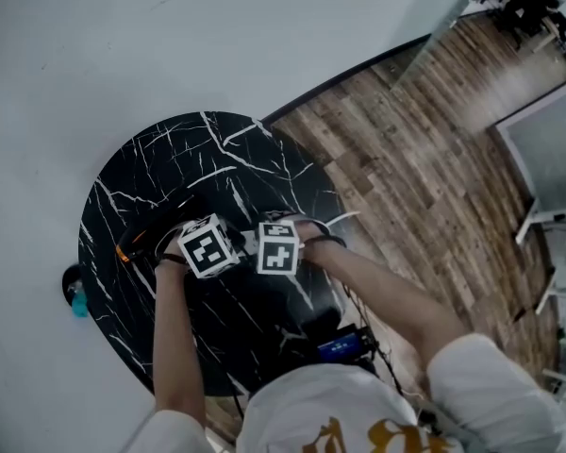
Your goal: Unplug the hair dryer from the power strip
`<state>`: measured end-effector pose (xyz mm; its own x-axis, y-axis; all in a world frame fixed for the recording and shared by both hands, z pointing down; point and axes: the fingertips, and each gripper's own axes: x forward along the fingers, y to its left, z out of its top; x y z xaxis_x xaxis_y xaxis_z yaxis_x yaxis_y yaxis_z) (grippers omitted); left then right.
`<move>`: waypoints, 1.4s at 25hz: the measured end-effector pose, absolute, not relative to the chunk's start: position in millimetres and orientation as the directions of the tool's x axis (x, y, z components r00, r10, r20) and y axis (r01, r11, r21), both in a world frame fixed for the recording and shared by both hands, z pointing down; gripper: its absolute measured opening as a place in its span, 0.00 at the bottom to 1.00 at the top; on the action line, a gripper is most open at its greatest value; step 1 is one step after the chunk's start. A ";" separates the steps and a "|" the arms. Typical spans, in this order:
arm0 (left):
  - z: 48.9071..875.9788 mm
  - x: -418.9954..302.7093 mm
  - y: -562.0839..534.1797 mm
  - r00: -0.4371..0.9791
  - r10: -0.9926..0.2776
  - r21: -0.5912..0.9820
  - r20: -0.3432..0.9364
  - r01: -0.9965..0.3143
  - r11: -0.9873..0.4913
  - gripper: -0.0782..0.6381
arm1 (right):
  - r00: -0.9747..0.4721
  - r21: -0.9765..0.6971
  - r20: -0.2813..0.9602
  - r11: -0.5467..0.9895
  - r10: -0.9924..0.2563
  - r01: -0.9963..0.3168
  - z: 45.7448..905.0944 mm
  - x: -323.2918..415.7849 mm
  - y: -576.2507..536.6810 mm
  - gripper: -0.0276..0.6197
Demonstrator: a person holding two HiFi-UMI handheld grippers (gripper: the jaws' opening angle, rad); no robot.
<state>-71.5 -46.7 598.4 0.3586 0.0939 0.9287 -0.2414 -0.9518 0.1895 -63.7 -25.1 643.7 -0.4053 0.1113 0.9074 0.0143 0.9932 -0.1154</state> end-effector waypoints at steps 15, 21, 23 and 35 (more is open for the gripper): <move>602.6 -83.0 -37.6 0.370 0.082 0.217 0.925 -0.342 -0.914 0.18 | -0.405 -0.131 0.907 0.991 0.115 -0.013 644.6 -65.1 -21.3 0.46; 593.1 -77.1 -34.3 0.294 0.062 0.147 0.954 -0.276 -0.950 0.18 | -0.412 -0.142 0.904 0.989 0.116 -0.033 643.1 -65.2 -22.3 0.46; 582.1 -86.2 -39.2 0.336 0.054 0.168 0.940 -0.321 -0.932 0.17 | -0.419 -0.142 0.900 0.989 0.116 -0.030 644.2 -67.3 -22.1 0.46; 584.6 -97.2 -36.3 0.457 -0.047 0.192 0.888 -0.461 -0.866 0.18 | -0.463 -0.131 0.881 0.991 0.099 -0.038 643.3 -70.4 -24.9 0.46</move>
